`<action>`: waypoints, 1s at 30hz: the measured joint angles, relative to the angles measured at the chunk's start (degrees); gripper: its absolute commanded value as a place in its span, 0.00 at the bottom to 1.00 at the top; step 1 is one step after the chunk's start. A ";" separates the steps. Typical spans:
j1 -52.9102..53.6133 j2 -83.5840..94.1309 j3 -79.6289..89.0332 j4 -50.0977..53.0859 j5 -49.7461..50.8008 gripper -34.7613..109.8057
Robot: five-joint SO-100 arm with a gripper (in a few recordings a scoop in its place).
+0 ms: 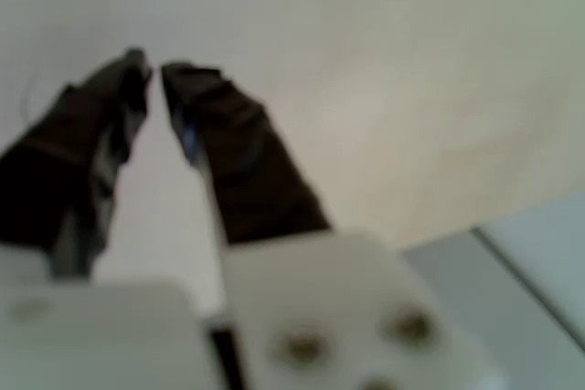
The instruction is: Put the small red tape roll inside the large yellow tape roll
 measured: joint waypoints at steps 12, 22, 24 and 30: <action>-3.25 -20.13 -16.79 3.16 -22.41 0.44; -8.79 -34.37 -21.27 4.39 -22.85 0.47; -8.88 -37.00 -21.97 3.60 -22.85 0.47; -8.88 -44.30 -22.94 0.18 -22.85 0.47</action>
